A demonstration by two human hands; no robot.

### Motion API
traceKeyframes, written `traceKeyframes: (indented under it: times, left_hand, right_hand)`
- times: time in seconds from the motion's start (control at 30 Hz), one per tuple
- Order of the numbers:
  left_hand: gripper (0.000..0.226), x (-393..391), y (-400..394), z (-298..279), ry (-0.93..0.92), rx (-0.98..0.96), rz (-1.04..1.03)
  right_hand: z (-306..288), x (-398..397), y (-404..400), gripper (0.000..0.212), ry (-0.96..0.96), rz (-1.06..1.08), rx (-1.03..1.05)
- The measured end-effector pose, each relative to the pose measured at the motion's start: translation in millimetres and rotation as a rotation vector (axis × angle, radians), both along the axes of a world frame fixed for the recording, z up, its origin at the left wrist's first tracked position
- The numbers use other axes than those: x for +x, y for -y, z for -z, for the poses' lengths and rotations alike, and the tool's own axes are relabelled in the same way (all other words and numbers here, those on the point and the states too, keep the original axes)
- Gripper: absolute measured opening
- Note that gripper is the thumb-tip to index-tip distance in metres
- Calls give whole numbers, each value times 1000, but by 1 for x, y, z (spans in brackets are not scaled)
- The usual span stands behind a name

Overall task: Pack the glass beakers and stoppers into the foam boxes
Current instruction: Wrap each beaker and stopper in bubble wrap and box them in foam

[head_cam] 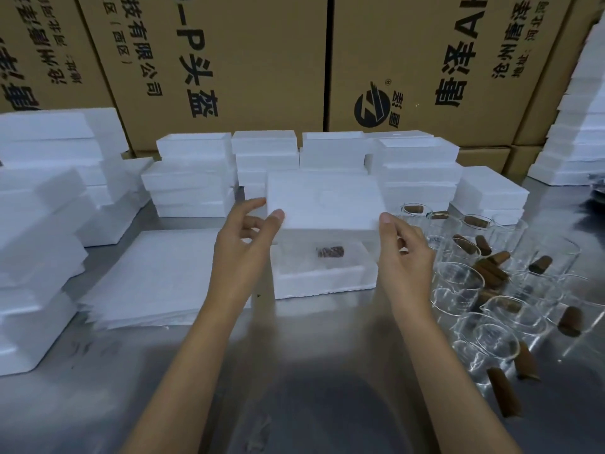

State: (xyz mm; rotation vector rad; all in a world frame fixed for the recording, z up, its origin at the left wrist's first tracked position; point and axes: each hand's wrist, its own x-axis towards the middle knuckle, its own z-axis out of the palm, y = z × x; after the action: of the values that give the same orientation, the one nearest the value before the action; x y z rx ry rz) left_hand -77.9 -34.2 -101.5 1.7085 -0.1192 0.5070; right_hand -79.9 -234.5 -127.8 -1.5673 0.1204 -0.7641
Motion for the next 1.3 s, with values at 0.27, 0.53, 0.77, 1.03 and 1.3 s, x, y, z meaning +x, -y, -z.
traceKeyframes:
  times: [0.27, 0.53, 0.77, 1.03, 1.3]
  left_hand:
    - [33, 7, -2, 17, -229, 60, -57]
    - [33, 15, -2, 26, -321, 93, -70]
    - [30, 17, -1, 27, -345, 43, -36]
    - [26, 17, -1, 28, -450, 110, -5]
    - [34, 21, -1, 33, -472, 35, 41]
  right_hand:
    - [12, 7, 1, 34, -173, 13, -96]
    - [23, 16, 2, 31, -305, -48, -31]
    - [27, 17, 3, 27, -327, -73, 97]
    - [33, 21, 8, 23, -342, -86, 79]
    - [35, 24, 8, 17, -359, -74, 73]
